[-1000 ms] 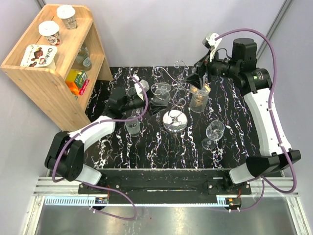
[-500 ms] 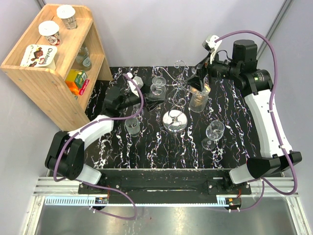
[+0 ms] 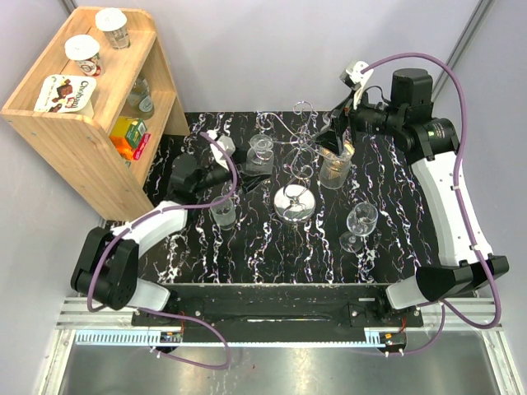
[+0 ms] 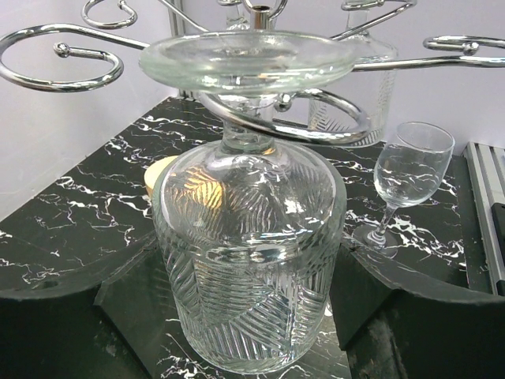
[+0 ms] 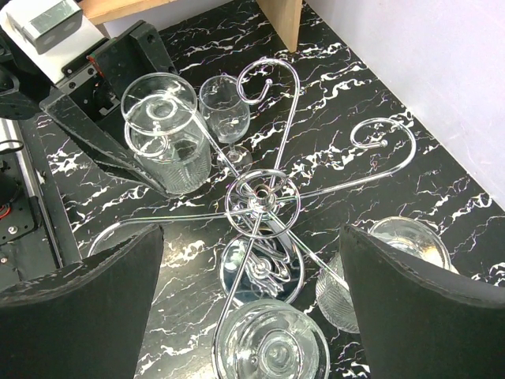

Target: Place the wine glass upside down on the wine glass rack

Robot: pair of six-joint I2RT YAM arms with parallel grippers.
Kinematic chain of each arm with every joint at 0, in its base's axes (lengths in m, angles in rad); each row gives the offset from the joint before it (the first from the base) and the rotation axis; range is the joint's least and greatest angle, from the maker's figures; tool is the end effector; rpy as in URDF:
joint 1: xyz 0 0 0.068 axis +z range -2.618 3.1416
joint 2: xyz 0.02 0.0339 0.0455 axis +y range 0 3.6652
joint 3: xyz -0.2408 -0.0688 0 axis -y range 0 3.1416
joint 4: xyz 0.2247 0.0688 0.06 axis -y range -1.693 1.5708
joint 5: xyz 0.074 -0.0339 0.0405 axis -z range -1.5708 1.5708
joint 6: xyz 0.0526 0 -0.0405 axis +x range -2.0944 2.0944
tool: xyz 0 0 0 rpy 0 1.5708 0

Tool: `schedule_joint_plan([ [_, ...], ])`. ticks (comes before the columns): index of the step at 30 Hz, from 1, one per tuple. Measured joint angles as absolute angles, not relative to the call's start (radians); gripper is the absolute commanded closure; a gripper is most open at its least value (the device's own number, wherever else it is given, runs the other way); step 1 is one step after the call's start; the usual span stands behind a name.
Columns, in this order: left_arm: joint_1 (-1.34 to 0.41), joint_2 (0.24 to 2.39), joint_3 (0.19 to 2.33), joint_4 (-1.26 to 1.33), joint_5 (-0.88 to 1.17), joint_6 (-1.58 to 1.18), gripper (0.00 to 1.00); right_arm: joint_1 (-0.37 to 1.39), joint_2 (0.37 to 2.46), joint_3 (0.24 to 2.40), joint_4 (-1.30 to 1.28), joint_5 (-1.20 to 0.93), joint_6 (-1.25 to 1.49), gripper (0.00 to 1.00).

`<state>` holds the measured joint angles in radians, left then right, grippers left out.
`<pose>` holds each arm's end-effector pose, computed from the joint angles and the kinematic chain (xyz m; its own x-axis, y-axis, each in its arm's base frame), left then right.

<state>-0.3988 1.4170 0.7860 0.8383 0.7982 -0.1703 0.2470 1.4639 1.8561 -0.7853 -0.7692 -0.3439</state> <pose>0.2695 -0.1544 0.2901 0.0315 -0.1417 -0.9894 0.9357 0.3522 -0.0206 0.2648 0.1045 0.4514 -0.0804 -0.2701 -0.9595 -0.8771 0.4764 -0.0606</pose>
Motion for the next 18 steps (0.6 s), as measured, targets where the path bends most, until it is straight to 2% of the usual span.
schedule_joint_plan([
  [18, -0.411, 1.341, 0.738, 0.779, 0.788, -0.125, 1.0, 0.247, 1.444, 1.828, -0.792, -0.769, -0.346, 0.02],
])
